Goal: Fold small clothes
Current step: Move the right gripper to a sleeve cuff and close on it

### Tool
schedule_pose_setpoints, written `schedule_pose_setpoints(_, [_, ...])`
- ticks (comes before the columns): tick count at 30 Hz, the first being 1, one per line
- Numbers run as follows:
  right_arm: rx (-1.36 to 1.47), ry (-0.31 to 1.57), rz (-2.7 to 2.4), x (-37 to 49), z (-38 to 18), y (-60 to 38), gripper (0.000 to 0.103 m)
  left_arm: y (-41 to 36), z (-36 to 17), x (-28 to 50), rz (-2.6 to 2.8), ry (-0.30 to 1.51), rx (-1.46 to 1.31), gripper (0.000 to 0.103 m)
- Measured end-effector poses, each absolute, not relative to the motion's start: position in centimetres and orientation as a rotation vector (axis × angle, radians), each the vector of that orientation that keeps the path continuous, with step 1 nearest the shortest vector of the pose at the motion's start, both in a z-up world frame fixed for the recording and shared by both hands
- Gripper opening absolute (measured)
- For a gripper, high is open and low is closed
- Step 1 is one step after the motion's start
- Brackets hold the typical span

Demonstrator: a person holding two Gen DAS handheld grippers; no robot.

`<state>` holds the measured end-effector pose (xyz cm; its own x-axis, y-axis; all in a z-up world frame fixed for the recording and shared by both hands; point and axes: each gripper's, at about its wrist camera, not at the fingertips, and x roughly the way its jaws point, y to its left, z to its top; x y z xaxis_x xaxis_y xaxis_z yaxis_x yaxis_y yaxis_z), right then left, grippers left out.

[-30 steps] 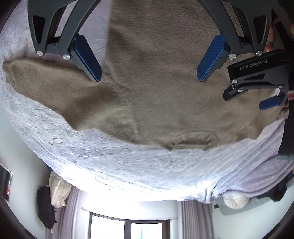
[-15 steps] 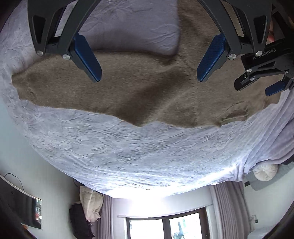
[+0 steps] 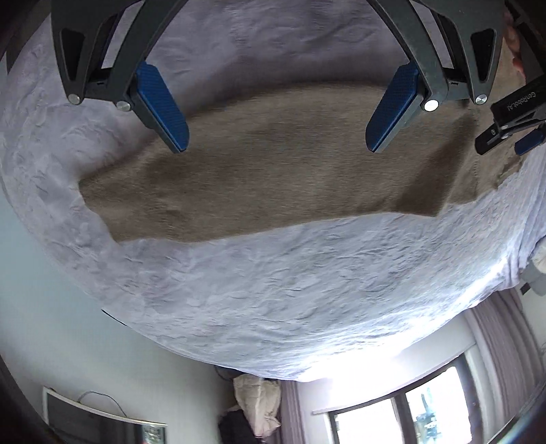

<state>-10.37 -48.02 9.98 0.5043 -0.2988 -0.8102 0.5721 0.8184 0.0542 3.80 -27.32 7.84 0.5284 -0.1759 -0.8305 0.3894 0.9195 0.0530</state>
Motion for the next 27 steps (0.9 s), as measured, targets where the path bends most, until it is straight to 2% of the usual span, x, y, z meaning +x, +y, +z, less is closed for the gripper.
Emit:
schedule_pose_setpoints(4, [0.444, 0.894, -0.605, -14.0, 8.9, -52.5, 0.102, -29.4, 7.1, 4.6, -0.347, 0.978, 0.242, 0.103])
schedule_pose_setpoints(7, [0.518, 0.862, -0.615, -15.9, 8.4, -54.8, 0.098, -29.6, 6.8, 5.4, -0.335, 0.986, 0.211, 0.103])
schedule_pose_setpoints(13, [0.517, 0.844, -0.548, -13.4, 8.1, -55.7, 0.095, -26.6, 6.4, 7.8, -0.251, 1.037, 0.060, 0.103])
schedule_pose_setpoints(15, [0.552, 0.830, -0.552, -12.6, 8.0, -56.3, 0.090, -25.7, 6.3, 8.3, -0.224, 1.038, 0.039, 0.103])
schedule_pose_setpoints(16, [0.564, 0.810, -0.546, -12.2, 8.0, -56.6, 0.075, -25.2, 6.2, 8.7, -0.205, 1.042, 0.028, 0.103])
schedule_pose_setpoints(17, [0.565, 0.802, -0.539, -12.0, 8.1, -56.7, 0.064, -25.2, 6.0, 9.0, -0.198, 1.051, 0.026, 0.103])
schedule_pose_setpoints(18, [0.567, 0.803, -0.529, -11.7, 8.1, -56.9, 0.041, -25.6, 5.7, 9.2, -0.208, 1.067, 0.031, 0.103])
schedule_pose_setpoints(19, [0.576, 0.802, -0.515, -11.7, 8.2, -57.2, 0.024, -26.1, 5.3, 9.3, -0.229, 1.088, 0.046, 0.103])
schedule_pose_setpoints(20, [0.583, 0.792, -0.510, -11.9, 8.3, -57.2, 0.014, -26.9, 4.9, 9.3, -0.248, 1.105, 0.067, 0.103])
schedule_pose_setpoints(22, [0.569, 0.749, -0.541, -13.2, 9.2, -57.4, 0.008, -29.1, 4.5, 8.3, -0.285, 1.101, 0.119, 0.103])
schedule_pose_setpoints(27, [0.461, 0.707, -0.598, -15.7, 10.9, -56.3, 0.008, -34.0, 4.5, 5.1, -0.381, 1.045, 0.269, 0.103])
